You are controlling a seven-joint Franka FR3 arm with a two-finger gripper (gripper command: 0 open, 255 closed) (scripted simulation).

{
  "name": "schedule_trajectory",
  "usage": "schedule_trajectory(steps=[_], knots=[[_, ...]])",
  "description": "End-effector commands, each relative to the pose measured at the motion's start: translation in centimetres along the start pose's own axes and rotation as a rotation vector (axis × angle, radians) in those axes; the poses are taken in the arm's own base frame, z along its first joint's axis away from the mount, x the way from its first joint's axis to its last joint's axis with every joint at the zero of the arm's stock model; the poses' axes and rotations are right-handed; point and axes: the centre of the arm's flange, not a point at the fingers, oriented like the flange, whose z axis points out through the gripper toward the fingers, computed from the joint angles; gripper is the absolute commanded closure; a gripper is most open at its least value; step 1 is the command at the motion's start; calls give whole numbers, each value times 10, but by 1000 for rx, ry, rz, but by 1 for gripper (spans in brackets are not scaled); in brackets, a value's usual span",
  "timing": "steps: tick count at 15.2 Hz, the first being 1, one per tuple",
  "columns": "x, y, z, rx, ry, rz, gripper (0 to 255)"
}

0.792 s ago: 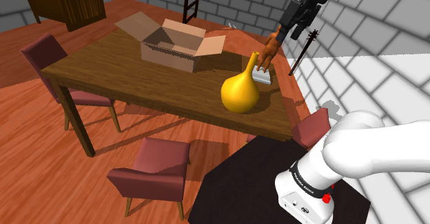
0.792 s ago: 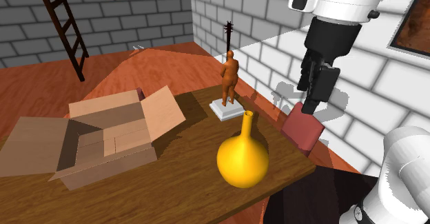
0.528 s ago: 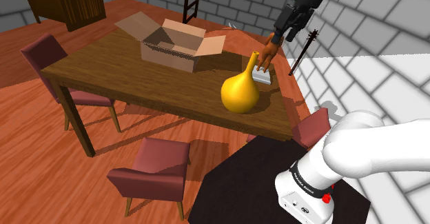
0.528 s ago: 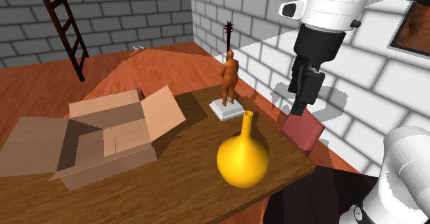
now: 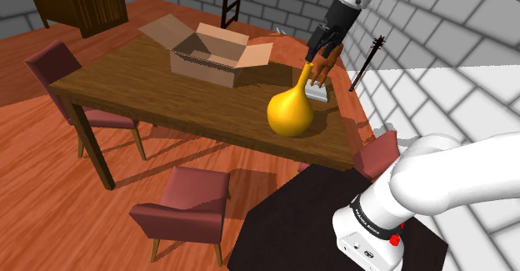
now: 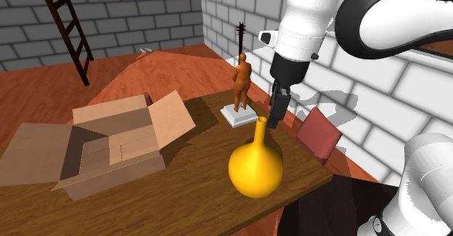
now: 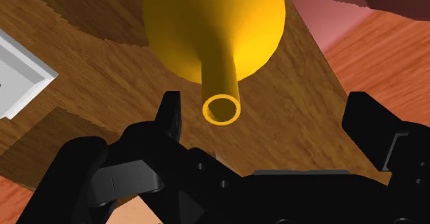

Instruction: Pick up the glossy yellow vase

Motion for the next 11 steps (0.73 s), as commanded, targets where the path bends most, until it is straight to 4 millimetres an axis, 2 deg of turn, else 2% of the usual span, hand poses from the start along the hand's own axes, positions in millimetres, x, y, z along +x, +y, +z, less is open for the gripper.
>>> schedule_trajectory(steps=[1, 2, 9, 11], knots=[[14, 14, 19, -4, 18, -8, 0], [21, 19, 27, -6, 25, -11, 0], [15, 19, 64, -6, 25, -11, 0], [15, 19, 67, -6, 25, -11, 0]])
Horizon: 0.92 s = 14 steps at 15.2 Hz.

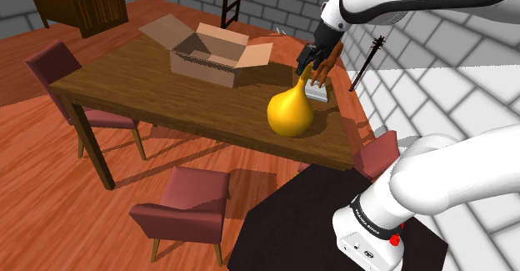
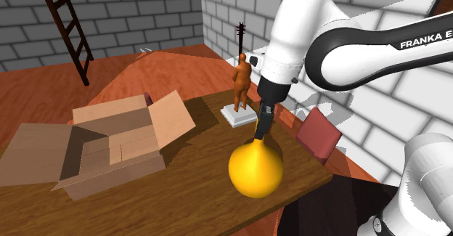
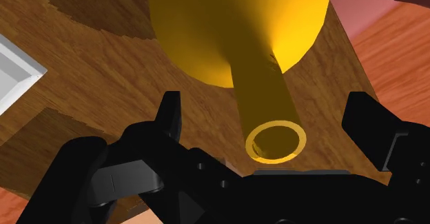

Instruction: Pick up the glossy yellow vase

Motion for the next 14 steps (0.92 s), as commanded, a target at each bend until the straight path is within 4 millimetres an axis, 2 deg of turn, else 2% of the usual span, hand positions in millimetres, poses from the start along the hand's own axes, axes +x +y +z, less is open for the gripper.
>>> schedule_trajectory(steps=[1, 2, 11, 14], knots=[[0, 0, 2, 0, 1, 0, 0], [0, 0, 1, 0, 1, 0, 255], [0, 0, 2, 0, 1, 0, 255], [2, 0, -14, 0, 1, 0, 255]])
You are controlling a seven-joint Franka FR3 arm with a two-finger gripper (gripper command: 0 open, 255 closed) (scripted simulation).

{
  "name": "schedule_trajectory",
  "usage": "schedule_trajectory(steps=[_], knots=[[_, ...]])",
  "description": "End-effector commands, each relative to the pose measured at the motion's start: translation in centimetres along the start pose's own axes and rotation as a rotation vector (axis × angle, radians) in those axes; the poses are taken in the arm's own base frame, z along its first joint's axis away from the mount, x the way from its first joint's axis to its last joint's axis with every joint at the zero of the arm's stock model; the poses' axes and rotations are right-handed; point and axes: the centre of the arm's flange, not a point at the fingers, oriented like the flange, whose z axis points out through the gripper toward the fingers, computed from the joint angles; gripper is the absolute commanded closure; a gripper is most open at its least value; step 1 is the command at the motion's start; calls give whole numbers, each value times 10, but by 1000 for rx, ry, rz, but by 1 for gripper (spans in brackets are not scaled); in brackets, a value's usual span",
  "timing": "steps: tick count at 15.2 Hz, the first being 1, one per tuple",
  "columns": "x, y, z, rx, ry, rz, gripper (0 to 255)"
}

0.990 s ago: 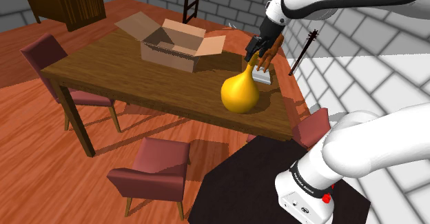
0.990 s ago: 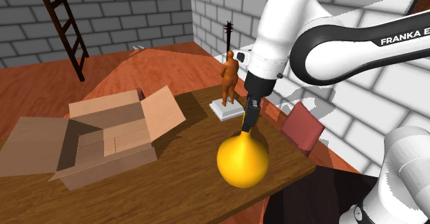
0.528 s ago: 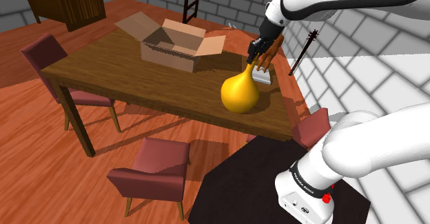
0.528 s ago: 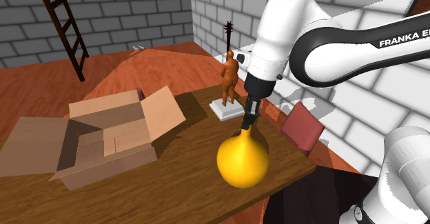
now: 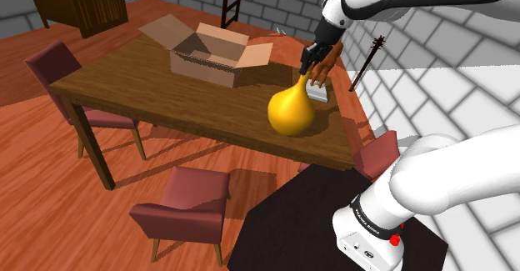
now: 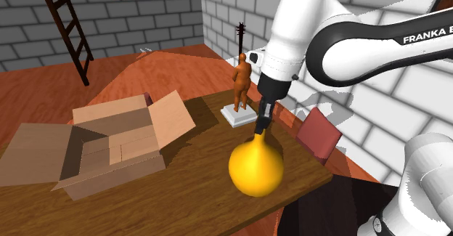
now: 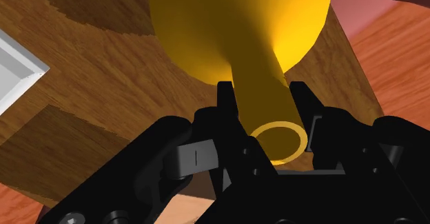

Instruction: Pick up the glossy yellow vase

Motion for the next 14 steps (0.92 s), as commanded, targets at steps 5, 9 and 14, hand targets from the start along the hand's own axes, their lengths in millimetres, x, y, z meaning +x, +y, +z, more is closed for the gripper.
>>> schedule_trajectory(steps=[5, 9, 14], knots=[[5, 0, -32, 0, 1, 0, 255], [8, 0, -53, 0, 1, 0, 255], [11, 0, -69, 0, 1, 0, 255]])
